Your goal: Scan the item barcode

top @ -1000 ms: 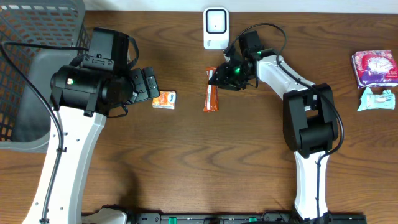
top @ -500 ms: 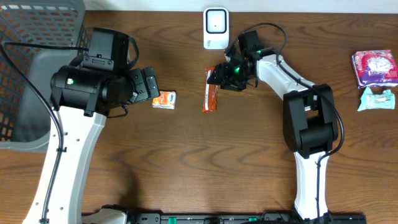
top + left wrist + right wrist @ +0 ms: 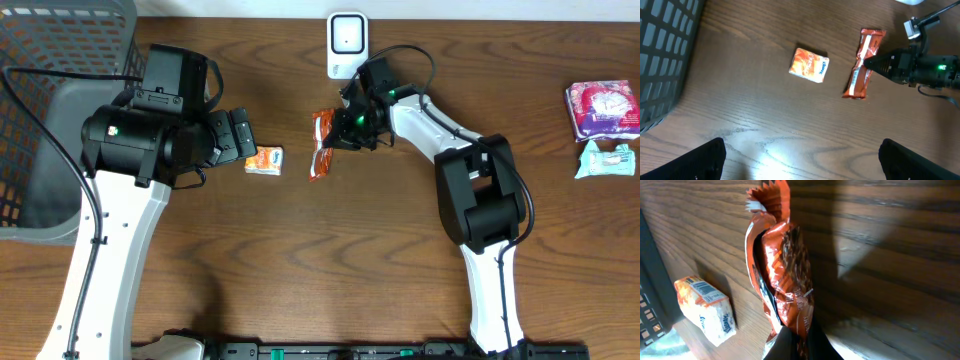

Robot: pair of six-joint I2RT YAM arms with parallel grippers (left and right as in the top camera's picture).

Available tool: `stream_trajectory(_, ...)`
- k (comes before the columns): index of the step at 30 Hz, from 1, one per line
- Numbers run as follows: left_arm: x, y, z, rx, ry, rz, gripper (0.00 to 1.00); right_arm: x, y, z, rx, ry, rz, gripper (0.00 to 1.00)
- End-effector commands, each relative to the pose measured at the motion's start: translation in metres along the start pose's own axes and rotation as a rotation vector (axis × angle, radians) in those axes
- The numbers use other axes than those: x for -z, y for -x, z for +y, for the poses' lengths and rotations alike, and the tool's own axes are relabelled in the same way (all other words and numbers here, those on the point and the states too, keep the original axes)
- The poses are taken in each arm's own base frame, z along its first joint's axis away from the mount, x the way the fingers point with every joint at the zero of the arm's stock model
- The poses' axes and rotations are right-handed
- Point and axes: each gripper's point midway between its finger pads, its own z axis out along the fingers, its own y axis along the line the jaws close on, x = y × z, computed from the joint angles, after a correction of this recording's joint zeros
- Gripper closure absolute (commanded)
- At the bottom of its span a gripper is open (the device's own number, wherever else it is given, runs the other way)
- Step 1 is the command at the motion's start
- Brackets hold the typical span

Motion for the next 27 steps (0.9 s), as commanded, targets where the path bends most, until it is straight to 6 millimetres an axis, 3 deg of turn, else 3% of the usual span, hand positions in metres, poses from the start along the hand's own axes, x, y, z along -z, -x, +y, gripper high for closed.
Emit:
stream_trajectory(1,0.004,0.004,0.001,-0.006,0.003,-0.017,0.02,0.005,0.008,-0.04,-0.024,-0.131,-0.035,0.99)
stream_trajectory(5,0.004,0.004,0.001,-0.006,0.003,-0.017,0.02,0.056,0.03,-0.035,0.011,-0.21,-0.144,0.99)
stream_trajectory(9,0.004,0.004,0.001,-0.006,0.003,-0.017,0.02,0.108,0.039,-0.039,0.05,-0.375,-0.253,0.99)
stream_trajectory(14,0.004,0.004,0.001,-0.006,0.003,-0.017,0.02,0.169,0.029,-0.077,0.066,-0.791,-0.329,0.99)
stream_trajectory(18,0.004,0.004,0.001,-0.006,0.003,-0.017,0.02,0.207,0.02,-0.11,0.072,-1.124,-0.346,0.99)
stream_trajectory(22,0.004,0.004,0.001,-0.006,0.003,-0.017,0.02,0.217,0.018,-0.127,0.095,-1.302,-0.33,0.99)
stream_trajectory(27,0.004,0.004,0.001,-0.006,0.003,-0.017,0.02,0.182,0.015,-0.136,0.11,-1.267,-0.261,0.99)
